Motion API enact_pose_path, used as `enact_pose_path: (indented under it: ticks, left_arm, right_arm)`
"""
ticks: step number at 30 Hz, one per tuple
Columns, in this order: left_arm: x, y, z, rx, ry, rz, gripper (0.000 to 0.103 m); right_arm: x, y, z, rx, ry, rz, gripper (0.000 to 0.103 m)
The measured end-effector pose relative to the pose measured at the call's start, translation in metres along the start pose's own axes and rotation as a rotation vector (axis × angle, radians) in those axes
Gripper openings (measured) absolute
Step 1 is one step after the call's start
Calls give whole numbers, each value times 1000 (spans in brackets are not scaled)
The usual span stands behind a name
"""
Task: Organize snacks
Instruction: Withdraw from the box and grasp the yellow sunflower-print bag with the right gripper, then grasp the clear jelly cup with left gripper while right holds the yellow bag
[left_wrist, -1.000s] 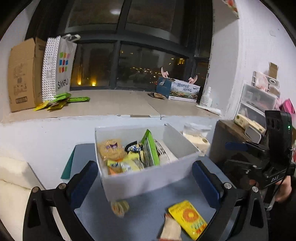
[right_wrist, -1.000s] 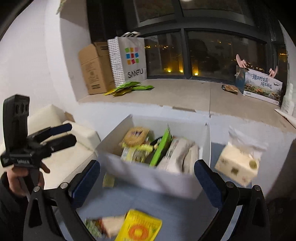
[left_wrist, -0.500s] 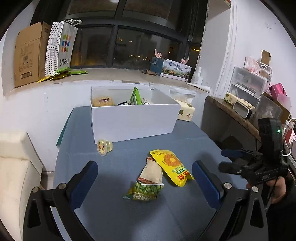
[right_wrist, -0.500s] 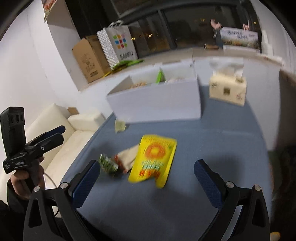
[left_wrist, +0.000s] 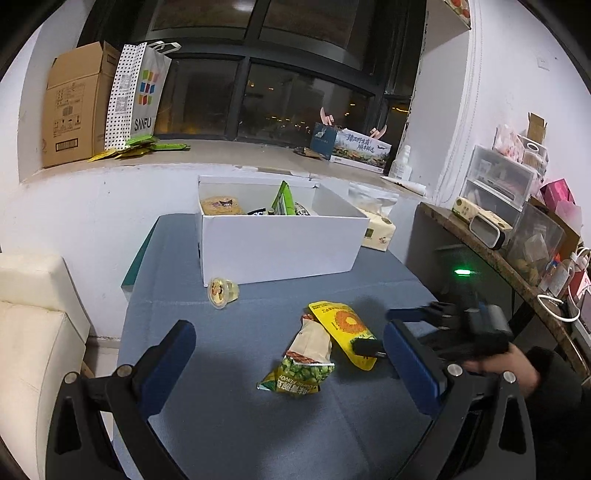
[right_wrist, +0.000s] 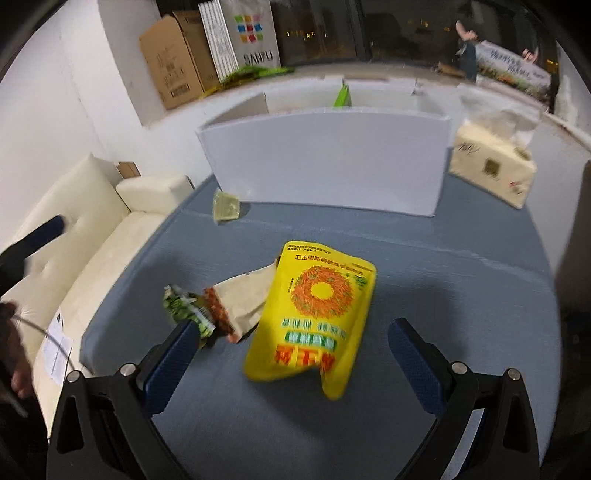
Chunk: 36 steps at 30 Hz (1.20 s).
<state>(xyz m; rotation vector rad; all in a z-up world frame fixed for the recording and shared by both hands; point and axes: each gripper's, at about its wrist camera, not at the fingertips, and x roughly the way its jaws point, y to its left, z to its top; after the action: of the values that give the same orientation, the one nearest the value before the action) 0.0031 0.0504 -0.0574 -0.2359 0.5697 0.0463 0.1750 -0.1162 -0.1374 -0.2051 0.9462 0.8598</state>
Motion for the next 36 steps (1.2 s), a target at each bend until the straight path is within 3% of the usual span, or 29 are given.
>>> enact_pose_path:
  ticks: [8,11,12,15,21,28,32,36]
  left_arm:
    - [-1,6,-6,-4,7,15,103]
    - [2,10,-8,-19,13,17,103]
    - [3,10,-8,-23,16,18,103]
    - [6,9,-8,-14,21,22,103]
    - [30,12,-2,7,59,30,103]
    - [120,37,15,-15,178,79,103]
    - [176,52,23,10,257,126,103]
    - [209,56,26,50,301,144,103]
  right_arm:
    - [57,-11,6,15,103,-75,100]
    - [55,-3,1,-86,110,-155,69]
    - [51,-3,0,-96,101,-160,45]
    - [40,-14,-2,-39,70,-84,33]
    - [8,-18,-8,-9,-10,-17,32]
    - [-56,-11,-10,0,-160,11,32]
    - [-75,-12,-16,16,-200,5,32]
    - [-80,-19,-21,42,-201,6,32]
